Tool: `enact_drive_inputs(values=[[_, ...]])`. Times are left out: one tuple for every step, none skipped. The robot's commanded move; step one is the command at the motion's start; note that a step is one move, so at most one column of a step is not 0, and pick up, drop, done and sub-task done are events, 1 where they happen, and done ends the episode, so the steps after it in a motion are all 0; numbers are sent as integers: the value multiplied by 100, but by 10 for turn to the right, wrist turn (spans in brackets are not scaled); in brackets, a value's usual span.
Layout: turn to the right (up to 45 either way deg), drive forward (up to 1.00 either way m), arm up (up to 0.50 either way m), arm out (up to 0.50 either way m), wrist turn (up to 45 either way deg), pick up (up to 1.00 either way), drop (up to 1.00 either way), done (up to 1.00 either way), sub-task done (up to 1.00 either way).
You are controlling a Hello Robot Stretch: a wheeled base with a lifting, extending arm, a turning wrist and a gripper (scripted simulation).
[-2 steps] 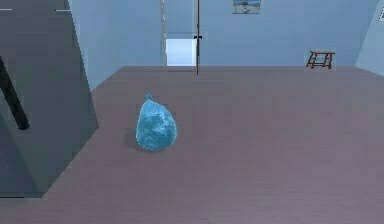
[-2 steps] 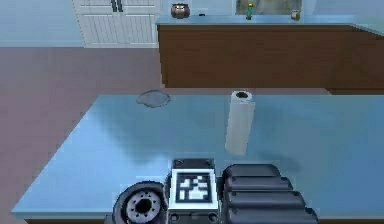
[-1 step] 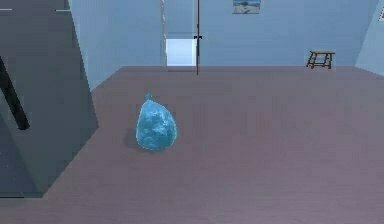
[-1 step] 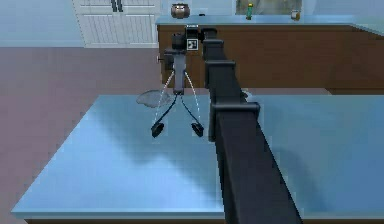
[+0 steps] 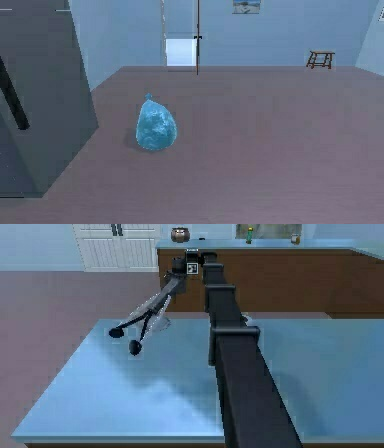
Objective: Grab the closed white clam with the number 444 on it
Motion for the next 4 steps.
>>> enact_drive_inputs(values=[[0,0,0,0,450,0,0,0,0],[0,0,0,0,450,0,0,0,0],[0,0,0,0,60,0,0,0,0],[0,0,-14,0,0,0,0,0,0]])
